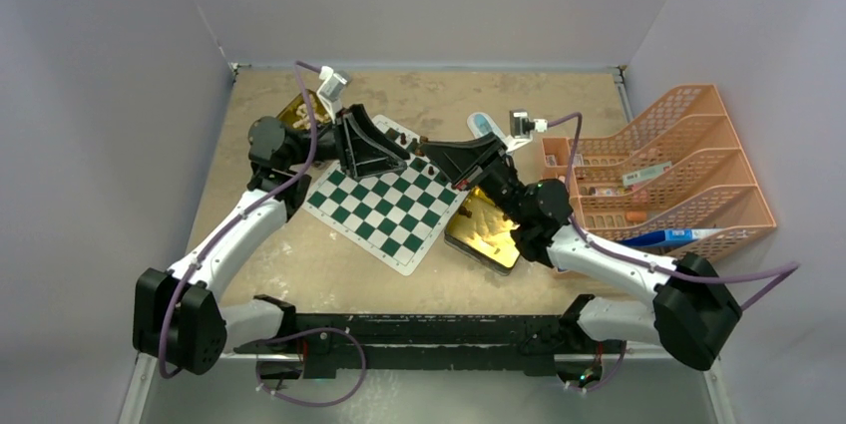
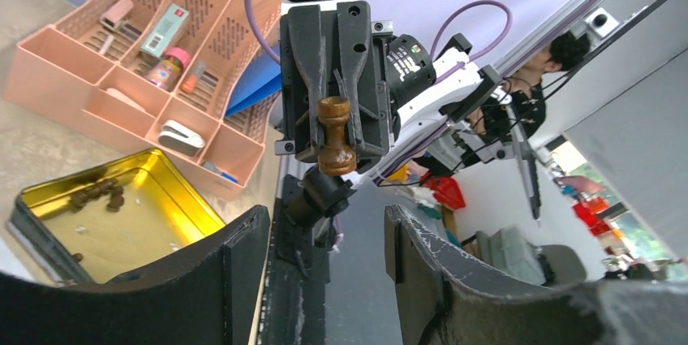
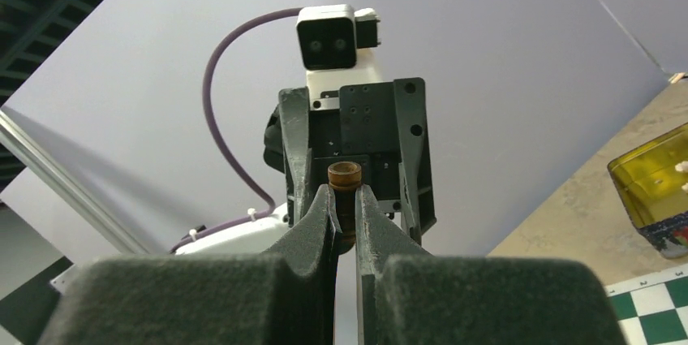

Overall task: Set up the chess pieces on the board
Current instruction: Place the chess piece on the chessboard.

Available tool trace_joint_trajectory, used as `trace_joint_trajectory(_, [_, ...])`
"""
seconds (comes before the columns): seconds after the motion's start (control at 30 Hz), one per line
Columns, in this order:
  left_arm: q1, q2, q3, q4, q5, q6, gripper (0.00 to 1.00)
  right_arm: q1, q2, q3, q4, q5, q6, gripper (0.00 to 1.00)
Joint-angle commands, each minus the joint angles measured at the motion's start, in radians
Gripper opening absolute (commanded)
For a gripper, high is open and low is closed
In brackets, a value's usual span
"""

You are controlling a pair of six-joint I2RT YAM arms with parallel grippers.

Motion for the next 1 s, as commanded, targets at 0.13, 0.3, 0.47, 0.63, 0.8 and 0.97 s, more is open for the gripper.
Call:
trace_joint_trajectory(0.13, [-0.029, 0.028, -0.005, 0.224, -0.016, -0.141, 0.53, 0.012, 0.041, 0.086, 0.088, -0.058, 0.029, 0.0])
trace_joint_trajectory(0.3, [-0.031, 0.05, -0.008, 0.3, -0.012, -0.199, 0.51, 0.018, 0.054, 0.094, 0.09, -0.056, 0.026, 0.0])
trace_joint_trajectory(0.47, [-0.031, 0.056, -0.005, 0.305, -0.011, -0.204, 0.45, 0.028, 0.053, 0.098, 0.085, -0.056, 0.014, 0.0])
trace_joint_trajectory(0.63, [-0.031, 0.061, -0.002, 0.317, -0.016, -0.219, 0.4, 0.036, 0.046, 0.093, 0.077, -0.054, 0.003, 0.0])
trace_joint_trajectory(0.8, [-0.031, 0.065, 0.001, 0.314, -0.011, -0.213, 0.33, 0.048, 0.033, 0.096, 0.057, -0.061, -0.026, 0.0])
trace_joint_trajectory(0.97, [-0.031, 0.066, 0.003, 0.318, 0.02, -0.2, 0.15, 0.056, 0.008, 0.089, 0.02, -0.064, -0.05, 0.0])
